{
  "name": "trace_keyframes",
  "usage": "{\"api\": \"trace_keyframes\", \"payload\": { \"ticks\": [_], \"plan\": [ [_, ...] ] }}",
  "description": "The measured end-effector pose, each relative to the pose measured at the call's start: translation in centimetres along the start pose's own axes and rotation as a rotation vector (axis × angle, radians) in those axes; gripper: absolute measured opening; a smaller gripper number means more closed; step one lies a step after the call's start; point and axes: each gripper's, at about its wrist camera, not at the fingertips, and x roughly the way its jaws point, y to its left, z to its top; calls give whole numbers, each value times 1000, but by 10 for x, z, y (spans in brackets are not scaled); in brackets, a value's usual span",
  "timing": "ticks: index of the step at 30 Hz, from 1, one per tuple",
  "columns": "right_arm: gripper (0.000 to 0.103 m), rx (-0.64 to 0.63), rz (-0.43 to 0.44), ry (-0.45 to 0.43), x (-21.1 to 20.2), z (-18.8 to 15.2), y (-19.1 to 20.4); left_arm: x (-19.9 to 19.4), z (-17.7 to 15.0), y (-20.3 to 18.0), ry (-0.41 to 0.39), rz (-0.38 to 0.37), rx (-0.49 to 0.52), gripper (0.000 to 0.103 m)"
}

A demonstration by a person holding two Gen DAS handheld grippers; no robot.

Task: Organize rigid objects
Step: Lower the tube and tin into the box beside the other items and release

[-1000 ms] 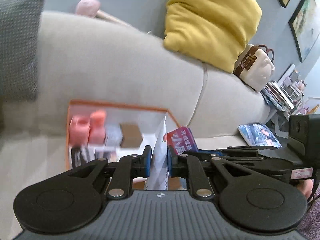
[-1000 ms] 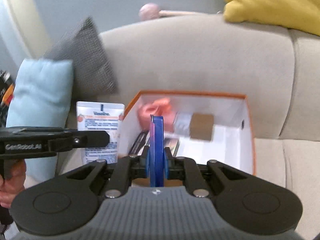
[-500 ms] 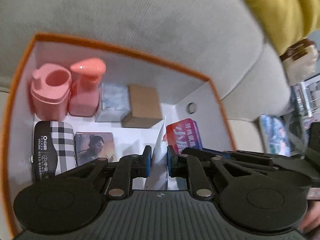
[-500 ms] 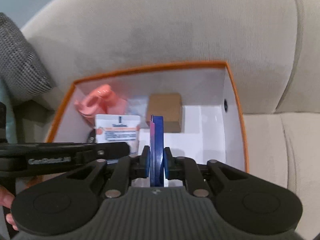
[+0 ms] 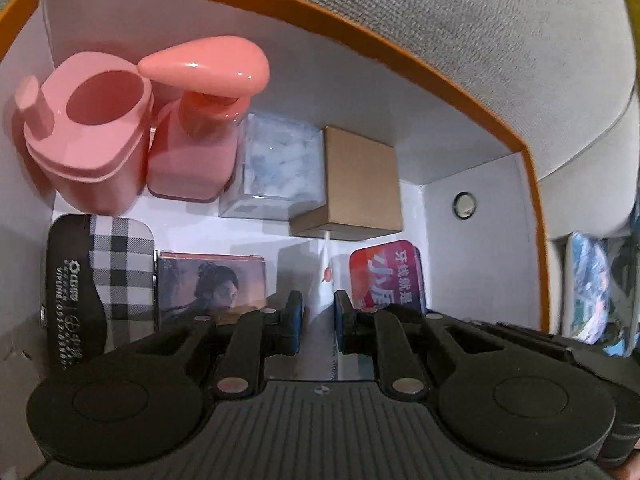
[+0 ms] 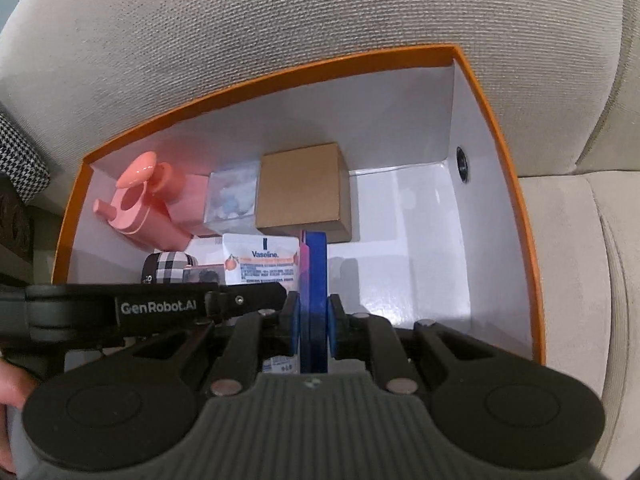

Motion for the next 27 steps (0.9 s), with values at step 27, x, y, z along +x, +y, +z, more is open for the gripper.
{"api": "trace_keyframes", "payload": {
  "ticks": [27],
  "plan": [
    [21, 32, -115, 94, 19, -1, 3, -36, -27, -7, -52, 114, 187, 22]
  ]
}}
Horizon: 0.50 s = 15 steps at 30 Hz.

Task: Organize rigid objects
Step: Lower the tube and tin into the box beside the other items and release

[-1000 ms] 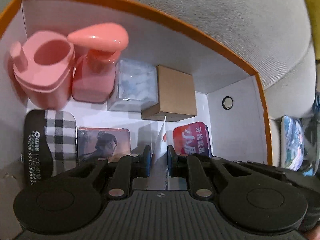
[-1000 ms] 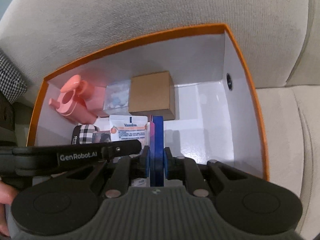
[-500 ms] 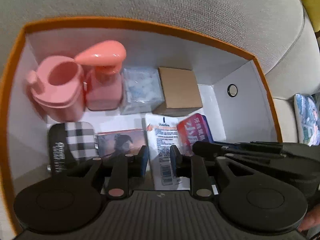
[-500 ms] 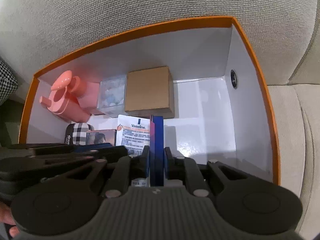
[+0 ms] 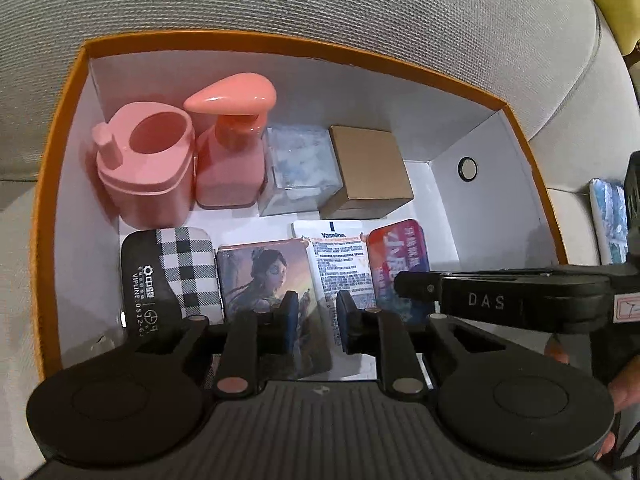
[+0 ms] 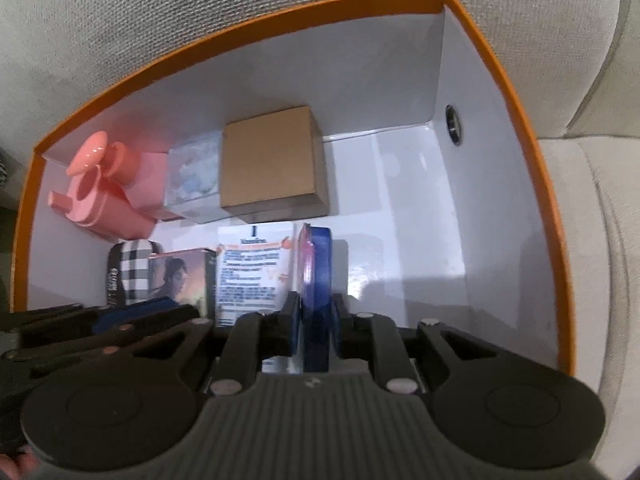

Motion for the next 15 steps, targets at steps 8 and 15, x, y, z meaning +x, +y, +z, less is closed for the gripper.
{"api": "trace_keyframes", "payload": {
  "ticks": [8, 15],
  "plan": [
    [28, -78, -86, 1, 0, 2, 4, -3, -5, -5, -20, 8, 37, 22],
    [25, -144, -92, 2, 4, 1, 13, -7, -8, -5, -30, 21, 51, 22]
  ]
}}
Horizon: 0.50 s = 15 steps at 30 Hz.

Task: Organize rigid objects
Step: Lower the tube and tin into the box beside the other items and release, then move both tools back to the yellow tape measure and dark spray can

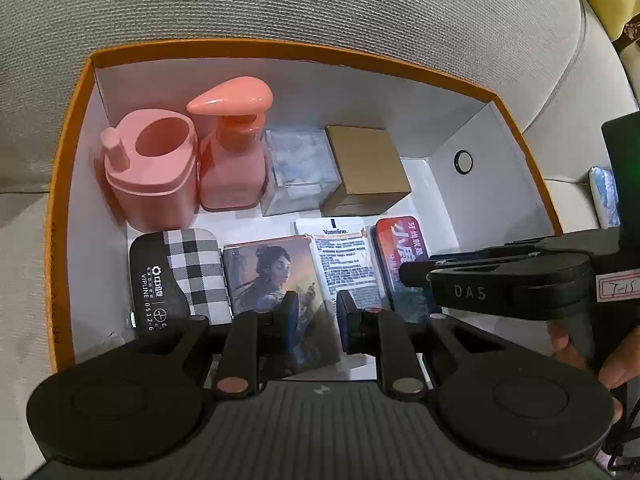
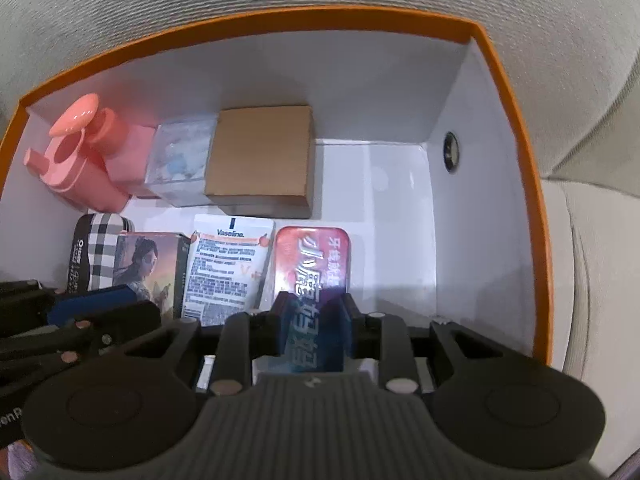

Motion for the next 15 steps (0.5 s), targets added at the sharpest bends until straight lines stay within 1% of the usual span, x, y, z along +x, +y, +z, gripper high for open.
{"api": "trace_keyframes", "payload": {
  "ticks": [3, 5, 8, 11, 13, 15],
  "plan": [
    [24, -27, 29, 3, 0, -2, 7, -2, -2, 1, -1, -1, 2, 22],
    [24, -53, 12, -5, 0, -5, 12, -4, -3, 0, -7, -3, 9, 22],
    [23, -64, 11, -15, -4, -8, 14, -15, -8, -7, -48, -10, 45, 22],
    [23, -70, 30, -57, -21, -16, 14, -34, -18, -17, -102, -38, 85, 22],
    [23, -77, 41, -97, -39, -26, 14, -50, -28, -25, -145, -89, 110, 22],
    [23, -84, 64, -148, -60, -38, 14, -66, -42, -36, -182, -99, 144, 22]
  ]
}}
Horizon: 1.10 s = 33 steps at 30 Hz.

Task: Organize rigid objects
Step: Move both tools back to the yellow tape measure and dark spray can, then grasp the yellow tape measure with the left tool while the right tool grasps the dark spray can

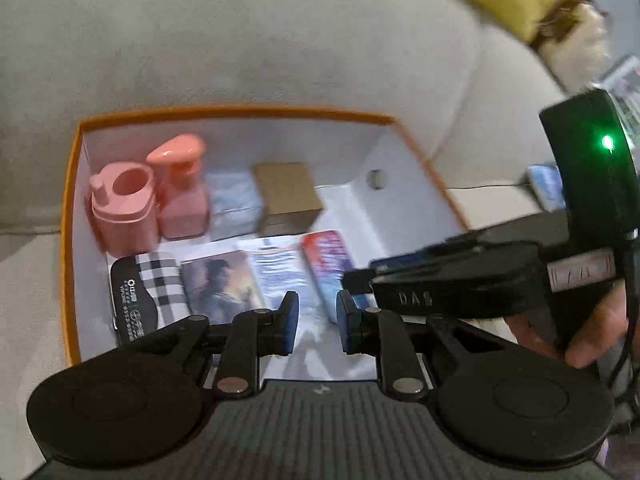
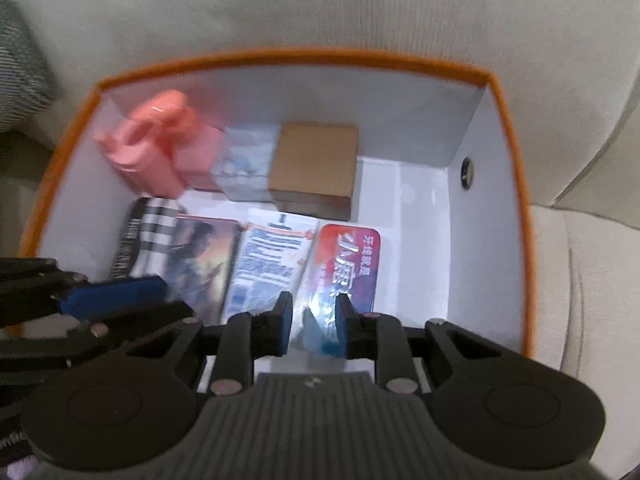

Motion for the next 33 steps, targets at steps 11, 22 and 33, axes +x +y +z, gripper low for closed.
{"api": "trace_keyframes", "payload": {
  "ticks": [11, 22, 33],
  "plan": [
    [26, 83, 151, -292, -113, -113, -12, -73, -98, -46, -126, 3, 27, 22],
    [40, 145, 65, -351, -87, -236, -32, -51, -169, -71, -137, -72, -14, 22],
    [41, 110, -31, -269, -30, -267, -39, 10, -181, -69, -113, 20, -146, 43]
  ]
}}
